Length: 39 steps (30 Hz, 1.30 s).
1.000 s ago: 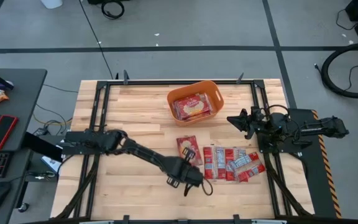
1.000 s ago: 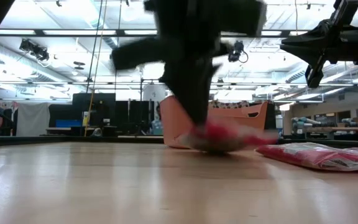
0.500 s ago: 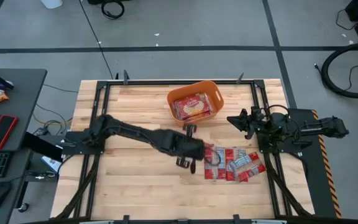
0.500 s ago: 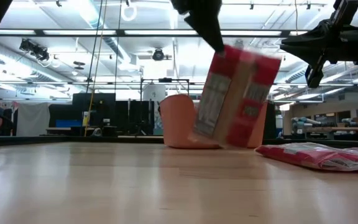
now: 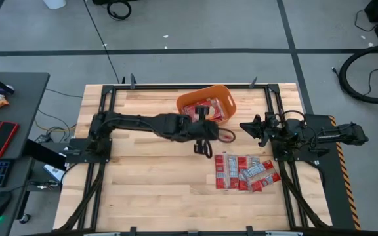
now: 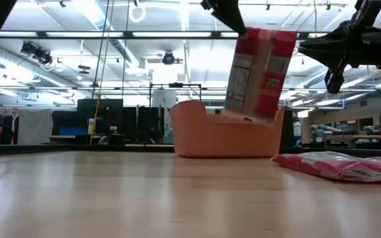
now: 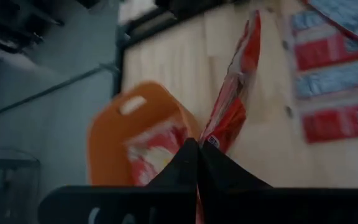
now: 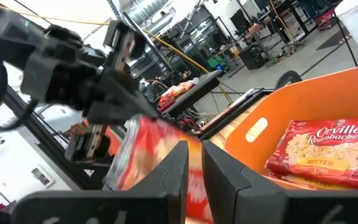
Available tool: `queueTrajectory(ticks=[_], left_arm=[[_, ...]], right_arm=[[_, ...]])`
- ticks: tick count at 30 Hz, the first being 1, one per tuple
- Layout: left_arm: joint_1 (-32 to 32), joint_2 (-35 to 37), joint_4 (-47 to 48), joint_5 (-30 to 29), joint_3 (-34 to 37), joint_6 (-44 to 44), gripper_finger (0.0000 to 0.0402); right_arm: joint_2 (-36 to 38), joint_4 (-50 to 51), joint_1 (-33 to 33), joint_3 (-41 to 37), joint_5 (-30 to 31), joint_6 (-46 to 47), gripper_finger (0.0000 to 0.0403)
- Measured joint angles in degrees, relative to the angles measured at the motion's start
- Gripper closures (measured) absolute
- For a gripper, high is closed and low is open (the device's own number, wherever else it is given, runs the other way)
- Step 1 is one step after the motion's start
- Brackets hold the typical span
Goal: Sort popcorn bags into baskets
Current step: Put the red popcorn bag into the orange bin
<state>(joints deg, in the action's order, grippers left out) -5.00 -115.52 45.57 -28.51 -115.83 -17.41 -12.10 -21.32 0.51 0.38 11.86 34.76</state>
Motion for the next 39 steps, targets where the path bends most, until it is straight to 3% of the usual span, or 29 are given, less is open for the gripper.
queueTrajectory(ticks=[11, 20, 24, 30, 35, 39], left_arm=[[8.7, 0.1, -11.2, 0.7, 0.0, -12.7, 0.0401], [18.1, -3.8, -16.1, 14.8, -0.1, -17.5, 0.0401], [19.4, -5.8, -11.6, 21.1, 0.0, -23.5, 0.0401], [17.7, -5.9, -1.3, 22.5, 0.0, -29.9, 0.0401], [17.7, -6.0, 11.4, 18.3, 0.0, -30.7, 0.0397], [19.3, -7.5, 15.8, 12.6, 0.0, -23.2, 0.0392]], right_arm=[[0.0, 0.0, 0.0, 0.0, 0.0, 0.0, 0.0351], [0.0, 0.1, 0.0, 0.0, 0.0, 0.0, 0.0351], [0.0, 0.0, 0.0, 0.0, -0.1, 0.0, 0.0351], [0.0, 0.0, 0.0, 0.0, -0.1, 0.0, 0.0351], [0.0, 0.0, 0.0, 0.0, -0.1, 0.0, 0.0351], [0.0, 0.0, 0.0, 0.0, 0.0, 0.0, 0.0351]])
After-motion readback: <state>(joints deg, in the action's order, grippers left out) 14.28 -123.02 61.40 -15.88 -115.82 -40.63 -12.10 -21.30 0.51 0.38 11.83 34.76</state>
